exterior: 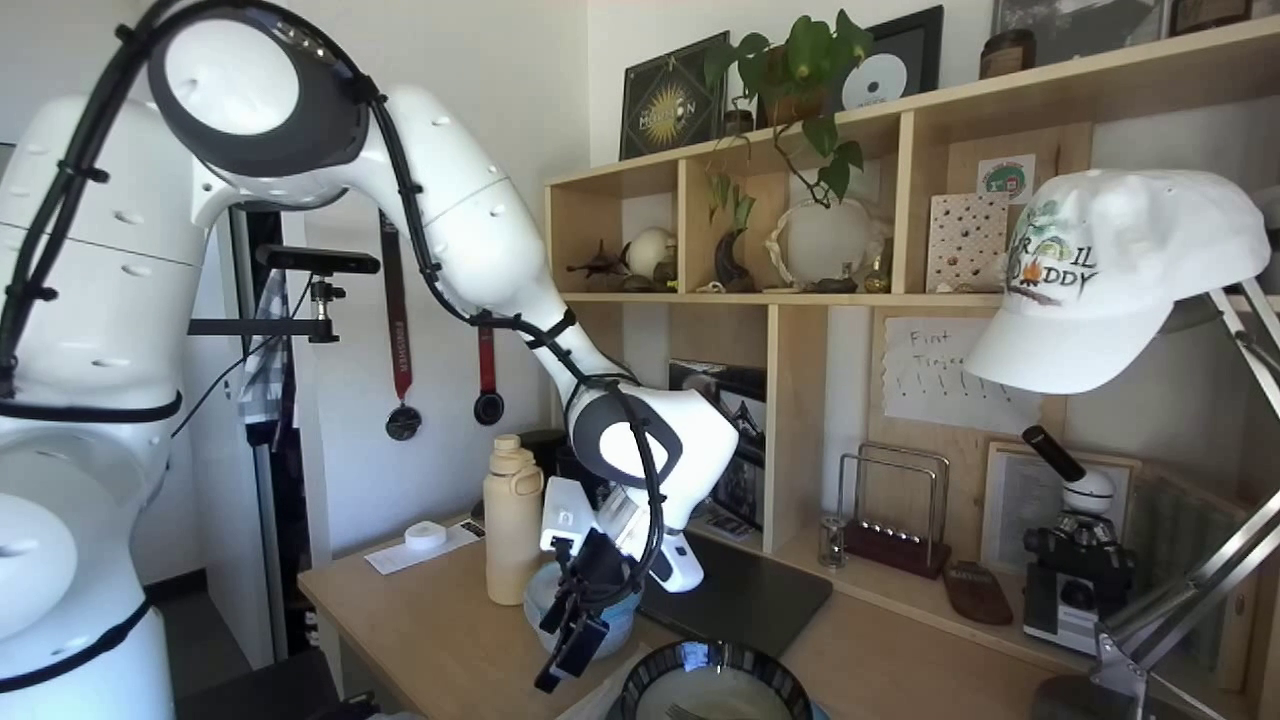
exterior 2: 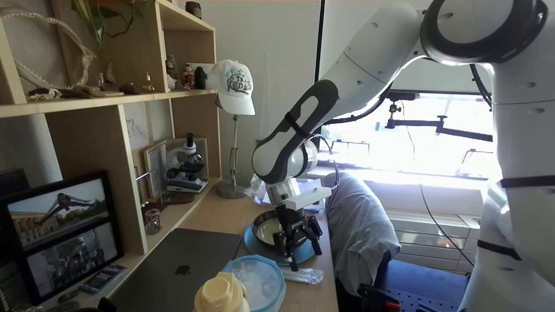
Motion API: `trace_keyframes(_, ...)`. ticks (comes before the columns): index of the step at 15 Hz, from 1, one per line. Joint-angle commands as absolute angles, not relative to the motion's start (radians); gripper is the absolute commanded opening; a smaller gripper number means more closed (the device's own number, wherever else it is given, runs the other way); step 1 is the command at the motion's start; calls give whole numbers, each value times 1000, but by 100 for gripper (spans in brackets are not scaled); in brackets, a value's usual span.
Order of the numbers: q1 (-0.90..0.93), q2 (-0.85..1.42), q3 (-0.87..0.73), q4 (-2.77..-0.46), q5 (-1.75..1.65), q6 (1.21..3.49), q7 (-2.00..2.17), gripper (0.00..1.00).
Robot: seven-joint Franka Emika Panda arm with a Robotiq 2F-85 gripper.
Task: Move the yellow bottle to the other side of the table, place the package in the black bowl, and move the black cup to the other side of the table
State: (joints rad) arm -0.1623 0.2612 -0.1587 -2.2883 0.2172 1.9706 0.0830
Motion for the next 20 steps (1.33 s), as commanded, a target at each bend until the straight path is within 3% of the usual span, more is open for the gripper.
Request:
trace_keyframes(1,-162,268,-165,-2314,171,2056,76,100)
trace_keyframes(13,-167,442,-137,-2291,197,2330,85,100)
trace_keyframes(14,-166,438,-138,-2291,193,2328,89,75)
trace_keyframes(16,-164,426,-145,-2295,183,2328,92,68)
trace_keyframes(20,-163,409,-153,-2294,172,2323,91,37)
